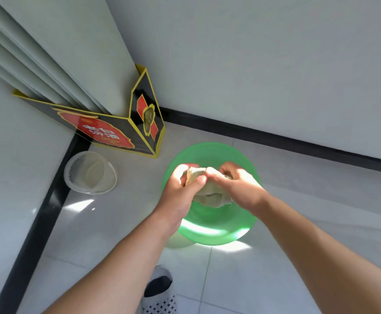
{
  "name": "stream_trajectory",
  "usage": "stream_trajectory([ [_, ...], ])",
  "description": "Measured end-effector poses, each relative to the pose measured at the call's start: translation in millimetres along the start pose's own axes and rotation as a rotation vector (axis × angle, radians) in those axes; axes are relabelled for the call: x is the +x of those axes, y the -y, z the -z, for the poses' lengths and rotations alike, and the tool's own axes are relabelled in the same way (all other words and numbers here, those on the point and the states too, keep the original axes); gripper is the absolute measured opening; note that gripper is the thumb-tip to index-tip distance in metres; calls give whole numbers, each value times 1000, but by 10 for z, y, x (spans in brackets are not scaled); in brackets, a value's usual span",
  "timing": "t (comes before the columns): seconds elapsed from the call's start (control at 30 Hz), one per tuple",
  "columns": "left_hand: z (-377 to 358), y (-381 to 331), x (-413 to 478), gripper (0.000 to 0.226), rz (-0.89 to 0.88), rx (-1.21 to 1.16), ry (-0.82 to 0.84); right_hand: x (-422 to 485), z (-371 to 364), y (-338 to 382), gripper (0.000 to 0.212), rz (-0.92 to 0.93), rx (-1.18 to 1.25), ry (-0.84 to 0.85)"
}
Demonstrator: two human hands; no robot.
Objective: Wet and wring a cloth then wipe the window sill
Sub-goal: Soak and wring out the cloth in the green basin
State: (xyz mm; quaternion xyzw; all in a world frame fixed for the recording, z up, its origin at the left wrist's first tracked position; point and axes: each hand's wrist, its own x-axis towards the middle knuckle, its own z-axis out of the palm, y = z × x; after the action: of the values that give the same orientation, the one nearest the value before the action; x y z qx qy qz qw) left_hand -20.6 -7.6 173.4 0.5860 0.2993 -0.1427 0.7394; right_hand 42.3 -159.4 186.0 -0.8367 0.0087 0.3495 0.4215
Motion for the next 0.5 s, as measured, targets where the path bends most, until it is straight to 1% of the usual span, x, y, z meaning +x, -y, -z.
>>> stream_trajectory([
  [0.1, -8, -421, -325, 14, 30, -77, 22, -314, 163, 372, 59, 137, 35, -11],
  [0.13, -5, -574, -414, 16, 38, -96, 1, -424, 223, 489, 58, 163, 33, -1],
  [0.23, -23, -1057, -695, 23, 81, -141, -42, -773, 384, 844, 47, 219, -61, 19],
  [0.27, -34, -1210, -789, 23, 95, -155, -32, -879, 435, 957, 48, 220, -56, 31],
  [0.33, -90, -1520, -981, 18, 125, -184, 22, -1093, 562, 1187, 59, 221, -26, 38],
  [0.37, -116, -1665, -1072, 14, 135, -183, 53, -1196, 628, 1292, 57, 234, -24, 20],
  [0.4, -146, -1807, -1162, 13, 134, -160, 78, -1298, 691, 1390, 49, 248, -14, -10],
  [0.43, -175, -1946, -1244, 18, 121, -121, 95, -1405, 763, 1492, 38, 250, 16, -47],
  [0.5, -241, -2209, -1417, 24, 55, 23, 120, -1641, 929, 1677, 24, 228, 109, -126],
])
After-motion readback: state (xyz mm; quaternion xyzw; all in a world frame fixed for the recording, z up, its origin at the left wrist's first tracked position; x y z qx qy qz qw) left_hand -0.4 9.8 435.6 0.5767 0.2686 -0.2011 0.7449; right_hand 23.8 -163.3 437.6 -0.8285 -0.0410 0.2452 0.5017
